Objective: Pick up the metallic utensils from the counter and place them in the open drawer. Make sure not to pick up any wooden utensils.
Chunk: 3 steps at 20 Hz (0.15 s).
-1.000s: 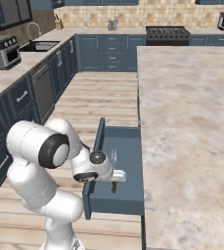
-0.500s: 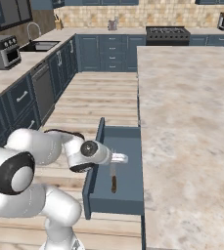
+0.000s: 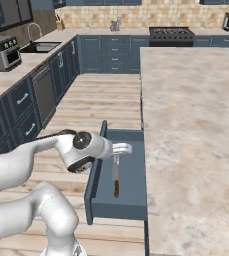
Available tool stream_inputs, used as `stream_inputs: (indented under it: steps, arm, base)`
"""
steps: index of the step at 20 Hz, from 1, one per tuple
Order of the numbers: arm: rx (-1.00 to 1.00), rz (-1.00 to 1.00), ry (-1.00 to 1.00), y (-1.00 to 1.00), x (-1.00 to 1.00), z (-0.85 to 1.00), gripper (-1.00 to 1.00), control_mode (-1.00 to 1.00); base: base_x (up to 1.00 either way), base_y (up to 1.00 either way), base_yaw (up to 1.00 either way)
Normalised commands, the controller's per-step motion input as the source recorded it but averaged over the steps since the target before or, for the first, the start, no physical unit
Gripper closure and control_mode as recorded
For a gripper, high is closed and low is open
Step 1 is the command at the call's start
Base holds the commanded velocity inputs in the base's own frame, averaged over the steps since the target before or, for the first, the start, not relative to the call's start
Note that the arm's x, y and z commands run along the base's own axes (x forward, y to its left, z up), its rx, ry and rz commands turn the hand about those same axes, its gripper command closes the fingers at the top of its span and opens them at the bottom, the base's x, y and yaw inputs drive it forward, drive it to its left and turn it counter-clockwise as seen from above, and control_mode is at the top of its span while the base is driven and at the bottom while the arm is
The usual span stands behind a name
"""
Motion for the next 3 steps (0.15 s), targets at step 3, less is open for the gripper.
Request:
stream_inputs:
  steps: [3]
  arm:
    - [0.10,-0.12,0.22,-0.16,-0.43,1.00,-1.00,-1.00]
  base:
    - [0.00,0.00,0.00]
